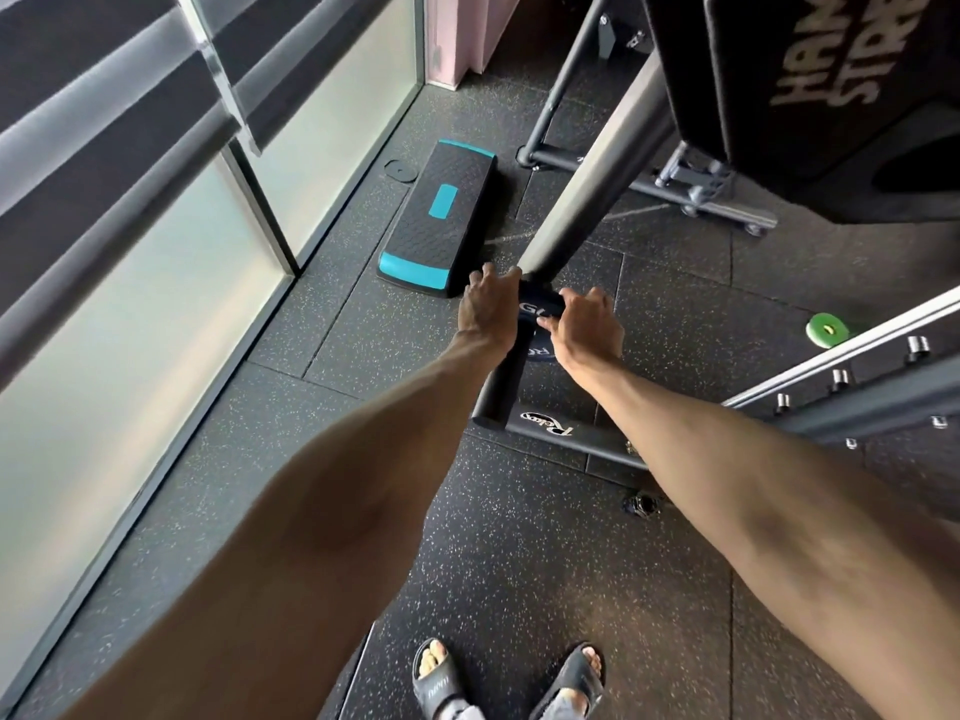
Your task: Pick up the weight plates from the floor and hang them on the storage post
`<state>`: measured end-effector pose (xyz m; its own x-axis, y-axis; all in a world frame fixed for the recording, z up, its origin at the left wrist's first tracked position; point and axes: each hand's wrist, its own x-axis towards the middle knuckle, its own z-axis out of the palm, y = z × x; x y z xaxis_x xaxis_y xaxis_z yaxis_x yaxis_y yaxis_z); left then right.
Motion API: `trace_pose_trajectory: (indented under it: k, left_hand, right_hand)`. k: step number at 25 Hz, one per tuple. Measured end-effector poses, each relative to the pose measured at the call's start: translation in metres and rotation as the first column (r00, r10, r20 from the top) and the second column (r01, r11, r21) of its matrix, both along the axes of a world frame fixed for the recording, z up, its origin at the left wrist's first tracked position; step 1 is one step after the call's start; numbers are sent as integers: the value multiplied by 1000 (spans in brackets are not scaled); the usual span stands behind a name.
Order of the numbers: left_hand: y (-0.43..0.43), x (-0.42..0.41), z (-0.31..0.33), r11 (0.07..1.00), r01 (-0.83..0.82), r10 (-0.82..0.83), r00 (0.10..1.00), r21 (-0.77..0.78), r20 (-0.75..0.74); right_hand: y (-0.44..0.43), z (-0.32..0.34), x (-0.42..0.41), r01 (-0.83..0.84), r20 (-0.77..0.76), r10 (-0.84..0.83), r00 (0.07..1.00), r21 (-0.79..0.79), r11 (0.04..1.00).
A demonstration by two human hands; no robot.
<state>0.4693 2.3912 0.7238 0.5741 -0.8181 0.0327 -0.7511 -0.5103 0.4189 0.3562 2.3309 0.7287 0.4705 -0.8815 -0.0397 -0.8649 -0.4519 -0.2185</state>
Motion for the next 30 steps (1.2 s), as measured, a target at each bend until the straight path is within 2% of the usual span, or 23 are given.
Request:
trace_pose_trajectory:
  k: [4, 9, 11, 13, 15, 17, 19, 21, 24, 27, 30]
  left_hand:
    - [2, -24, 7, 998, -63, 62, 998, 24, 19]
    - [31, -62, 39, 999, -14, 12, 999, 34, 46]
    - [44, -86, 48, 998, 48, -49, 999, 27, 16]
    - [58, -116, 51, 971, 206, -197, 977, 123, -85]
    - [64, -158, 45, 855, 401, -373, 916, 328, -148]
    - [62, -214, 42, 657, 520, -500, 842, 546, -201]
    - [54, -289, 38, 519, 579, -566, 784, 628, -255]
    - [42, -382, 36, 461, 638, -640, 720, 617, -267]
    - [29, -523, 36, 403, 753, -745, 600, 521, -292]
    - [21, -655, 42, 258, 841, -816, 453, 475, -359]
    - [4, -745, 32, 246, 845, -809, 448, 474, -380]
  right_hand:
    - [14, -1, -13, 48, 32, -49, 998, 34, 998]
    - [46, 16, -52, 48, -18, -47, 999, 74, 996]
    - [61, 27, -86, -6, -34, 11, 999, 142, 990]
    - [78, 34, -131, -33, -4, 35, 999, 244, 969]
    - [91, 34, -193, -22, 31, 12, 999, 344, 939]
    - [100, 30, -264, -9, 4, 8, 1000, 402, 916]
    - [104, 19, -343, 45, -44, -28, 999, 473, 880]
    - [104, 6, -431, 140, -55, -130, 990, 514, 846]
    - [100, 5, -549, 253, -19, -283, 959, 507, 824]
    - [101, 13, -659, 283, 51, -355, 933, 505, 815]
    - [93, 8, -747, 373, 53, -466, 883, 523, 766]
